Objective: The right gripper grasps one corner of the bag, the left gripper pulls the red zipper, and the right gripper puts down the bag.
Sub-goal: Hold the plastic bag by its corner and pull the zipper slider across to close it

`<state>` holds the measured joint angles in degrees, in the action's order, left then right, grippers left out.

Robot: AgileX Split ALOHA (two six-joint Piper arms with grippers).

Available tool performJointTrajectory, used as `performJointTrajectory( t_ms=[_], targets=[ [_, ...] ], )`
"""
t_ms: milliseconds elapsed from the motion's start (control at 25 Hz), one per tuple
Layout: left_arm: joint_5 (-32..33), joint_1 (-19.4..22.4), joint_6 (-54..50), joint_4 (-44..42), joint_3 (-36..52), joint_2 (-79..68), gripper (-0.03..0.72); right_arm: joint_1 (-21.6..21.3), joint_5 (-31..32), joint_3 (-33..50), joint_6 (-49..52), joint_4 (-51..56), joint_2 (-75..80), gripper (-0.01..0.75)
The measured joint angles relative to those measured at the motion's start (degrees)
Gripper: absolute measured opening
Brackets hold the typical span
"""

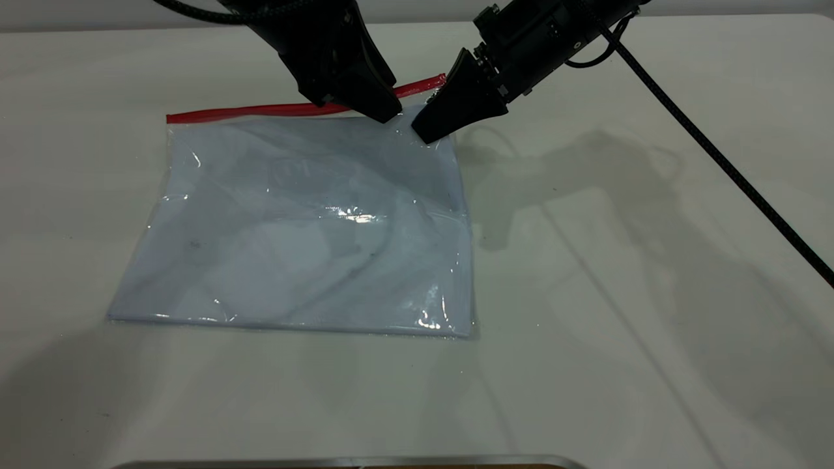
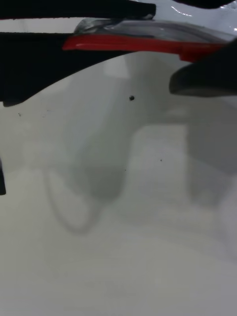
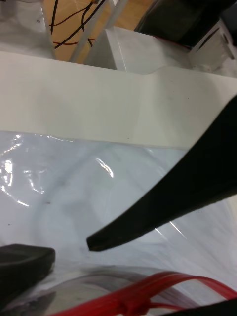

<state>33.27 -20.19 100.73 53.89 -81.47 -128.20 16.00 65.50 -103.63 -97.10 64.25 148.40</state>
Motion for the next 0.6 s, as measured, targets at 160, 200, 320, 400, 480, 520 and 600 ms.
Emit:
performJointTrajectory(
  t_ms=[160, 200, 320, 400, 480, 520, 600],
  targets=[
    [-0.1, 0.0, 0.1, 0.1, 0.0, 0.0, 0.261, 0.0, 0.0, 0.0, 0.0, 0.0, 0.0, 0.033],
    [-0.3, 0.0, 0.1, 0.1, 0.0, 0.0, 0.221, 0.0, 0.1, 0.0, 0.0, 0.0, 0.0, 0.033],
    [-0.5, 0.0, 0.1, 0.1, 0.0, 0.0, 0.105, 0.0, 0.2, 0.0, 0.1, -0.3, 0.0, 0.033],
    [-0.5, 0.0, 0.1, 0.1, 0.0, 0.0, 0.057, 0.0, 0.3, 0.0, 0.4, -0.4, 0.0, 0.033],
    [-0.6, 0.0, 0.1, 0.1, 0.0, 0.0, 0.053, -0.1, 0.4, -0.2, 1.3, -0.5, 0.0, 0.033],
    [-0.6, 0.0, 0.1, 0.1, 0.0, 0.0, 0.053, -0.2, 0.6, -0.6, 1.9, -0.6, 0.1, 0.033],
    [-0.8, 0.1, -0.2, 0.4, 0.0, 0.0, 0.053, -0.7, 1.0, -1.6, 4.0, -1.2, 0.1, 0.033]
  ],
)
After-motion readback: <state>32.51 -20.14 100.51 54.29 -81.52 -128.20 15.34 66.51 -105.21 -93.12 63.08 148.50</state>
